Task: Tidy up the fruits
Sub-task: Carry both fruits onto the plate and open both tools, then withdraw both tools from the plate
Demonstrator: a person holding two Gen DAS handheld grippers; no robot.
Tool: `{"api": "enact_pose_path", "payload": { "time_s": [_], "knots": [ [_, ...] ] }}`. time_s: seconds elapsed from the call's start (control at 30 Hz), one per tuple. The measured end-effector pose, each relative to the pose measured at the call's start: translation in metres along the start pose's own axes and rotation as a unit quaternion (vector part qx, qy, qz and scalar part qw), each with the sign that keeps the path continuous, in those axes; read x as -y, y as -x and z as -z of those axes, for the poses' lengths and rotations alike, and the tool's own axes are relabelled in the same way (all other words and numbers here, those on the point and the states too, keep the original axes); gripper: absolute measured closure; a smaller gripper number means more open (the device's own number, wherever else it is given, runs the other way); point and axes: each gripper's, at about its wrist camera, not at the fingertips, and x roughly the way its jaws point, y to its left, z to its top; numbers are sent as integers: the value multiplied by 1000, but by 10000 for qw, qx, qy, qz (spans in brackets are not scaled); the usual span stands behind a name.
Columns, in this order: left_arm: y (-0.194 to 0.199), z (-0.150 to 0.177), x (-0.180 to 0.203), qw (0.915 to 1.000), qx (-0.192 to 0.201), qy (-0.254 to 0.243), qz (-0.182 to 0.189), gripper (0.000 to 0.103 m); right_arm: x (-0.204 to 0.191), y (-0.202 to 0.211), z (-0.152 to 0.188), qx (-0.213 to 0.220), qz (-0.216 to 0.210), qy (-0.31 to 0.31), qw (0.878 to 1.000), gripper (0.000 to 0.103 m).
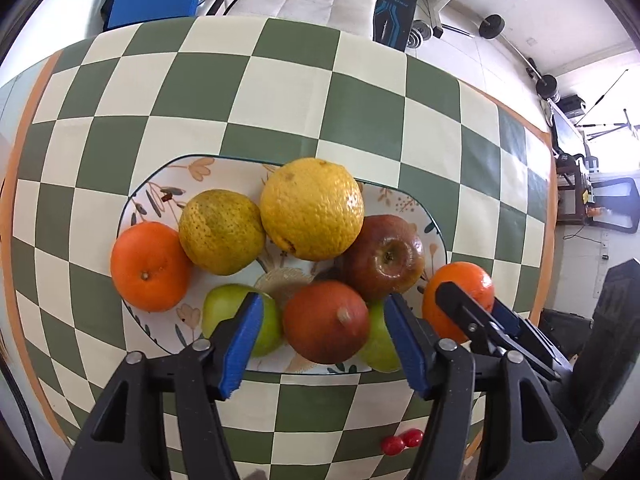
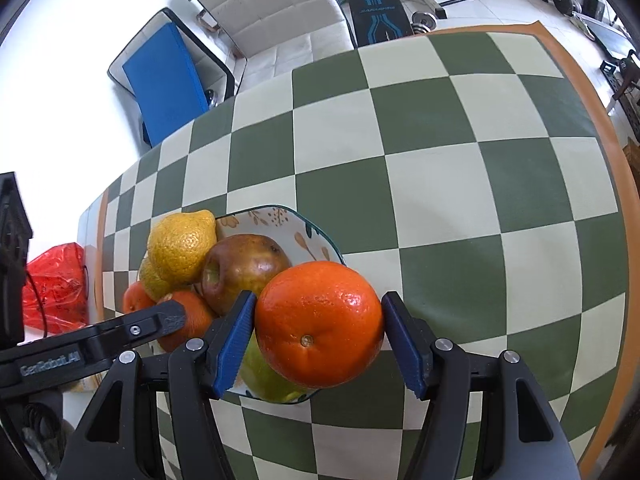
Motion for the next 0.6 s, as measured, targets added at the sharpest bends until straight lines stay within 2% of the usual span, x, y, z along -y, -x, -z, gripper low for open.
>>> {"api": "enact_pose_path", "payload": {
  "time_s": [0.03,0.07,0.13,0.2,0.3,0.37,0.47,0.5,0.6],
  "knots": [
    [2,0,0,10000,47,-5,-2,34,-1,-3,-1,-44,9,10,10000,36],
    [4,1,-1,9999,103,-19,-35,23,-2,-6,-3,-100,28,53,9999,36],
    [6,3,-2,9997,158,-68,-174,14,-1,-13,-4,-188,61,48,9998,35],
    [8,7,-6,9992,223,-109,-308,14,1,-14,-5,-214,-46,-6,9998,33],
    [10,16,-15,9984,344,-104,-438,14,0,-8,-5,-154,-23,-4,9999,24],
    [14,25,-22,9975,465,-69,-524,14,-3,-3,-3,-94,1,11,10000,23],
    [20,40,-29,9941,714,-130,-804,14,-13,12,5,119,379,248,9989,17],
    [22,45,-32,9923,808,-167,-924,14,-17,18,9,183,585,343,9975,10],
    [25,62,-43,9886,949,-183,-1156,14,-30,33,28,404,985,611,9924,9]
  ]
}}
